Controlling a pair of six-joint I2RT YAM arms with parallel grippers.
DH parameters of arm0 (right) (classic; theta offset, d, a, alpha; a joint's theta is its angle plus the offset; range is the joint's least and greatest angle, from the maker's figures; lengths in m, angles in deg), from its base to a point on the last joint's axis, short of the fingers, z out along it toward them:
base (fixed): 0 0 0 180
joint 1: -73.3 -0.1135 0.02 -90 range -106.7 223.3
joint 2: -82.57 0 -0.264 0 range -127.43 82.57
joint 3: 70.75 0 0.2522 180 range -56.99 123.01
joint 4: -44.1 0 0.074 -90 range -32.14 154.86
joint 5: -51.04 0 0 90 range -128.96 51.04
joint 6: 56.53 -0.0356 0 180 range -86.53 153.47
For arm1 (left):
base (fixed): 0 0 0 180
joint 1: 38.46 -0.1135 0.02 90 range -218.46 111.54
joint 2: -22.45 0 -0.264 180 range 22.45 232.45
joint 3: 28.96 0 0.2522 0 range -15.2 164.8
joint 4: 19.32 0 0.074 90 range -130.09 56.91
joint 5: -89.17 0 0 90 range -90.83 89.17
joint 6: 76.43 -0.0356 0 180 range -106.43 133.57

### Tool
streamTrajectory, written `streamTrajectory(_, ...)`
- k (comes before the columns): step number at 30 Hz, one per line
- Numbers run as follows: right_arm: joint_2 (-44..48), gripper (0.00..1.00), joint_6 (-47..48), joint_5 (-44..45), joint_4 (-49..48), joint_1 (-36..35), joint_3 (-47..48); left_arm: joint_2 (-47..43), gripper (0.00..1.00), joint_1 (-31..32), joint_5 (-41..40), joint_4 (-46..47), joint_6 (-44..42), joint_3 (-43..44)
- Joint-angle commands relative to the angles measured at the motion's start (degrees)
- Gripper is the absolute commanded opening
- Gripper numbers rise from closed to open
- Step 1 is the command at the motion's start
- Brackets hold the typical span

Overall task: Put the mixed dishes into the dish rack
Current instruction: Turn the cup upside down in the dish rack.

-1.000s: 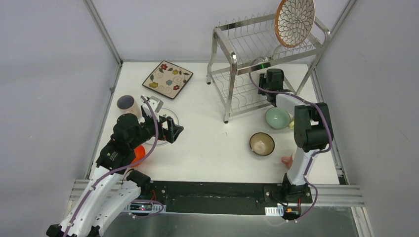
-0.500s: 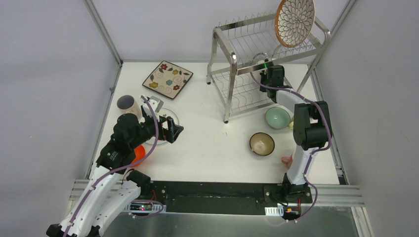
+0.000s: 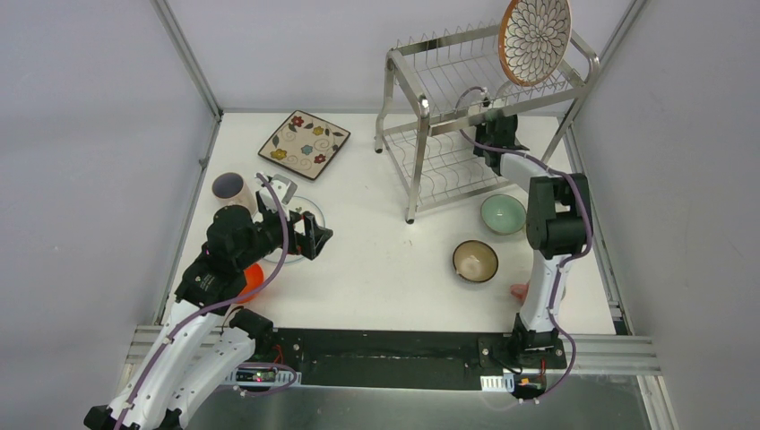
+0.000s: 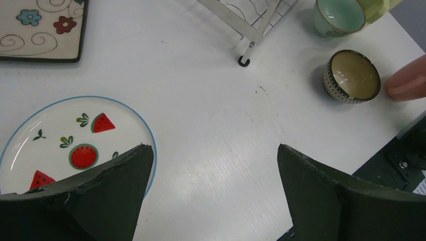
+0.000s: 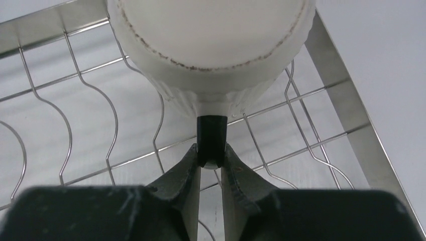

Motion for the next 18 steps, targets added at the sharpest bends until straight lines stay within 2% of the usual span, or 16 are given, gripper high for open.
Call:
streamTrajectory(1, -1.9, 0.16, 1.4, 2.0, -0.3, 0.7, 4.6, 0.4, 0.99, 0.6, -1.1, 0.7, -1.3, 0.2)
streamTrajectory(7, -4.8, 0.2, -0.9, 1.8, 1.7, 1.5, 7.2, 0.6, 0.99, 0.5, -1.1, 0.7, -1.6, 0.2)
streamTrajectory(13, -5.1, 0.3, -1.3, 0.9, 2.2, 1.7, 7.9, 0.4, 0.99, 0.5, -1.2, 0.6, -2.1, 0.1)
streamTrajectory(18, -1.9, 0.39, -2.1, 1.1, 3.0, 1.7, 6.0, 0.6, 0.99, 0.5, -0.7, 0.6, -2.5, 0.2)
